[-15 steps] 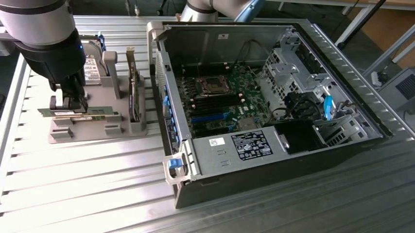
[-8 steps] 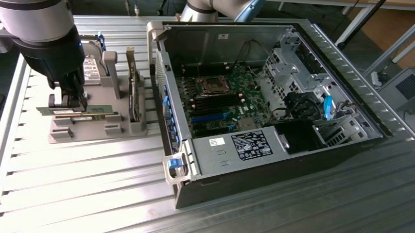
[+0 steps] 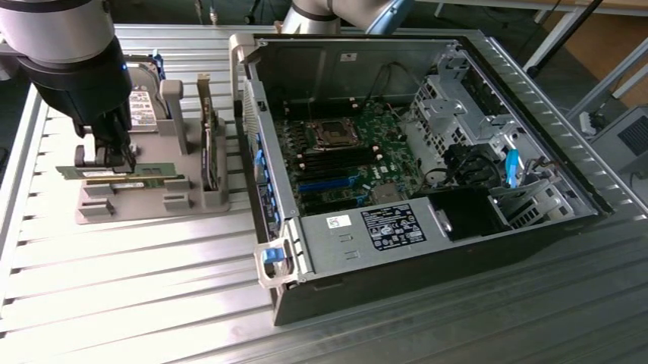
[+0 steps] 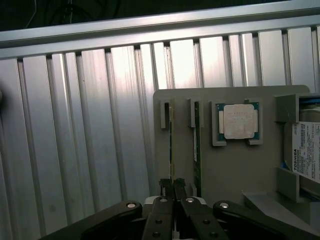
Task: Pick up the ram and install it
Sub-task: 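Pick up the ram and move it above insertion slot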
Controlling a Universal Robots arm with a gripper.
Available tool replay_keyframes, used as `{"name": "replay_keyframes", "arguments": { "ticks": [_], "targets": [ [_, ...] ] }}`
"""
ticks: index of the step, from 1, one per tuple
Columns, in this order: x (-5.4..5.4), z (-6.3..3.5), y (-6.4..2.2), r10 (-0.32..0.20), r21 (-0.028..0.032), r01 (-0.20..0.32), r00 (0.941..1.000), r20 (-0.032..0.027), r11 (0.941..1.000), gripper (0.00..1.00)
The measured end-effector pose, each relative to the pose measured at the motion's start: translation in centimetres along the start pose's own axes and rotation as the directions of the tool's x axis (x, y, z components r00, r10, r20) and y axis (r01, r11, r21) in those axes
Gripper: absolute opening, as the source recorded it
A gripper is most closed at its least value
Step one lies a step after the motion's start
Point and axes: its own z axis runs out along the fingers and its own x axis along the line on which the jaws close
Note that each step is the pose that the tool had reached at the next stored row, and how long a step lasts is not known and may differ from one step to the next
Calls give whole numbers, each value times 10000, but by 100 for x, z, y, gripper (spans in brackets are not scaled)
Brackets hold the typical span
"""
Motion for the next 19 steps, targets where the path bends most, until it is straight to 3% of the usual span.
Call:
{"name": "replay_keyframes", "arguments": {
  "ticks": [19],
  "targets": [
    [1, -69, 2, 0, -3, 0, 10000, -2, 10000, 11]
  ]
}}
